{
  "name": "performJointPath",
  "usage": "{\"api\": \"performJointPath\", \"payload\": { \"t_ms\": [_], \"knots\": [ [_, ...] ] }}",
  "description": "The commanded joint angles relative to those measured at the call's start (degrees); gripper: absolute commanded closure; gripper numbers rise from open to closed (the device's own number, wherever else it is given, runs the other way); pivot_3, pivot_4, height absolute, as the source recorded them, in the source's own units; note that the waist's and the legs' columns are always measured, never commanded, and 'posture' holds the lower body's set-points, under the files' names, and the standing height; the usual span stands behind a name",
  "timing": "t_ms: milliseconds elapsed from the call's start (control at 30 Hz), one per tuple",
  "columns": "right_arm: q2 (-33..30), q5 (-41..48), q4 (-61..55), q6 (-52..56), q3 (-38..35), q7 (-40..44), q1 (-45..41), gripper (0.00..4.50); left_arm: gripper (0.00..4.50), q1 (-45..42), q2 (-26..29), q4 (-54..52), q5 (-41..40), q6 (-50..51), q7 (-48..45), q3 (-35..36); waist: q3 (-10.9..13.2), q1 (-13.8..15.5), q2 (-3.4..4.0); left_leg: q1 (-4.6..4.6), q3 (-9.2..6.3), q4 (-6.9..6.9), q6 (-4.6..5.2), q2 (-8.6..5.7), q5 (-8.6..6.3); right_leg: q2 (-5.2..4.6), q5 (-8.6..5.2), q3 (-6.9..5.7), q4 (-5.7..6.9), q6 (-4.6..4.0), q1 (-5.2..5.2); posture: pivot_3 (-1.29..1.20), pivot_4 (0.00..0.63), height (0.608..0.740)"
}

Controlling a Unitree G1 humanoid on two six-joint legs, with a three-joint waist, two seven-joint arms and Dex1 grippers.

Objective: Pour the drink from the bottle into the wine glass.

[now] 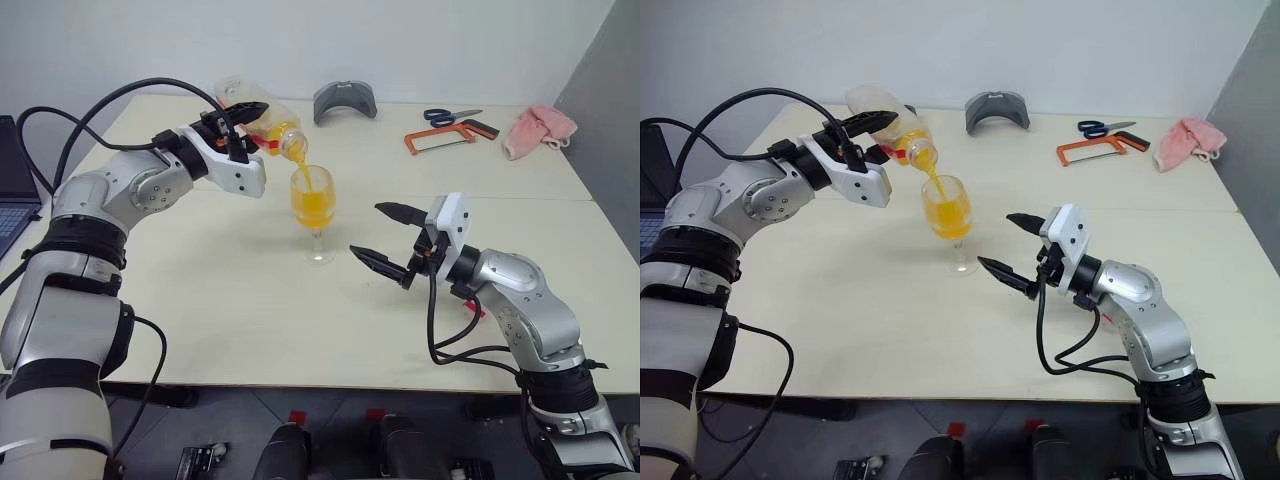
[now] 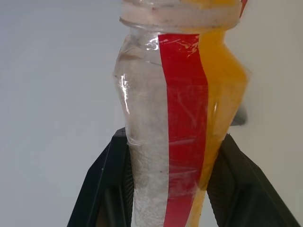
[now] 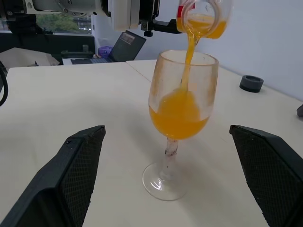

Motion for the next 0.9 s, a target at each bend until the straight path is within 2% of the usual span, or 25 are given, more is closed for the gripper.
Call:
{"api": "performJointPath", "payload": {
  "t_ms": [33, 667, 900],
  "knots": [
    [0.21, 0.85, -2.25, -0.58, -0.34, 0.05, -0.18, 0.0, 2.83, -2.66, 1.19, -0.45, -0.52, -0.18, 1.44, 0.6, 0.0, 0.0, 0.0, 0.0, 0.0, 0.0, 0.0, 0.0, 0.0, 0.0, 0.0, 0.0, 0.0, 0.0, 0.0, 0.0, 0.15, 0.74],
    [0.31, 0.68, -2.27, -0.56, 0.22, 0.25, 0.15, 0.0, 2.83, -2.8, 0.97, -0.58, -0.54, -0.5, 1.76, 0.46, 0.0, -0.01, 0.0, 0.0, 0.0, 0.01, 0.0, 0.0, 0.0, 0.0, 0.0, 0.0, 0.01, 0.0, 0.0, 0.0, 0.15, 0.74],
    [0.37, 0.53, -2.38, -0.7, 0.35, 0.24, 0.18, 0.0, 2.83, -1.57, -0.49, -0.62, -4.49, 0.49, -0.11, 2.27, 0.0, 0.01, 0.0, 0.0, 0.0, 0.02, 0.0, 0.0, 0.0, 0.0, 0.0, 0.0, 0.02, 0.0, 0.0, 0.0, 0.15, 0.74]
  ]
}}
